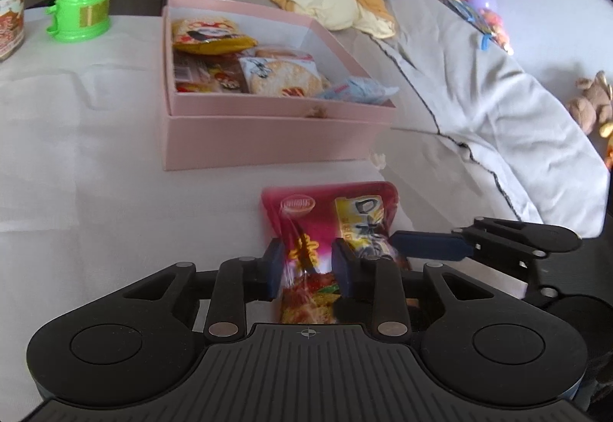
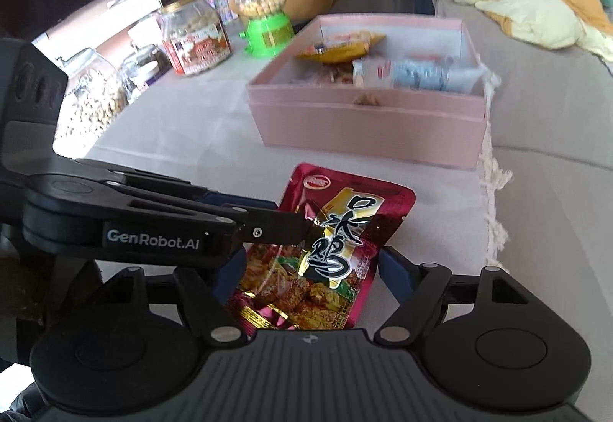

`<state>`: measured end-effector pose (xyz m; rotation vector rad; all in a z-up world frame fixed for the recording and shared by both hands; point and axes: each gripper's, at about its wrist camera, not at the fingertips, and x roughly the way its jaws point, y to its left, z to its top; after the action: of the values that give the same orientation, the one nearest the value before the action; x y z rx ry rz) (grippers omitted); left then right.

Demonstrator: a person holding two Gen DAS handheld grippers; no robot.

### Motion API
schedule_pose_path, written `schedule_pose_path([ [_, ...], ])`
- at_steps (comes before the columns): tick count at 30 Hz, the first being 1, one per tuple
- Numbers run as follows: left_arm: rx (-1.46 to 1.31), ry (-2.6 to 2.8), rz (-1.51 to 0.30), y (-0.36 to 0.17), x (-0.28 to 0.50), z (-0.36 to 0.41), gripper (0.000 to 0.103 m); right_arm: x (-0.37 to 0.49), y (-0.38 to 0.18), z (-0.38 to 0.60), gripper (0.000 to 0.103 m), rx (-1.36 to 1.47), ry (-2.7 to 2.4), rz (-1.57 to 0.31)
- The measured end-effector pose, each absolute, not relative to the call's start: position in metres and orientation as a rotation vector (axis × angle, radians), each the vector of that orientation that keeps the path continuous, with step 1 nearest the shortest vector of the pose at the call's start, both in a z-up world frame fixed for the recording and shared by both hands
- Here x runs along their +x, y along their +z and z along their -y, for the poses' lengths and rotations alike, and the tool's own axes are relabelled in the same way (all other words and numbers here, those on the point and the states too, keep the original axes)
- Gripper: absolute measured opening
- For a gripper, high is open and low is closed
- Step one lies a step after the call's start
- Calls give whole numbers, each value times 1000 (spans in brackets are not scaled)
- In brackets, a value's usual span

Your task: Organize snacks

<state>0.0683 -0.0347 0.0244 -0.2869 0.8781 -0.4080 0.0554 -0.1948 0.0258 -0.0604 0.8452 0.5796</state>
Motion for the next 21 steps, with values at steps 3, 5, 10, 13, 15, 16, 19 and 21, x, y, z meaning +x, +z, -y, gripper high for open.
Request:
schedule_pose_path([
  [3, -335, -399, -855, 26, 67, 23, 22, 48, 34, 191, 63, -63, 605, -805],
  [5, -341, -366, -845, 27, 65, 16, 22, 44, 37, 184, 62, -94, 606, -781],
  [10, -292, -277, -818, 28, 46, 4, 23, 57, 23, 166, 68, -157, 478, -829],
  [13, -258, -222, -780, 28, 34, -4, 23, 69, 12, 167, 73, -59, 447, -904],
  [15, -244, -179, -748, 27, 27, -10, 23, 71, 8, 166, 83, 2, 410, -912],
  [16, -249, -158, -732, 26, 24, -13, 23, 71, 6, 163, 85, 24, 387, -906],
  [19, -273, -110, -693, 23, 18, -24, 23, 74, -4, 154, 96, 92, 285, -895],
  [21, -310, -90, -688, 20, 14, -32, 23, 73, -10, 146, 98, 87, 242, -840],
])
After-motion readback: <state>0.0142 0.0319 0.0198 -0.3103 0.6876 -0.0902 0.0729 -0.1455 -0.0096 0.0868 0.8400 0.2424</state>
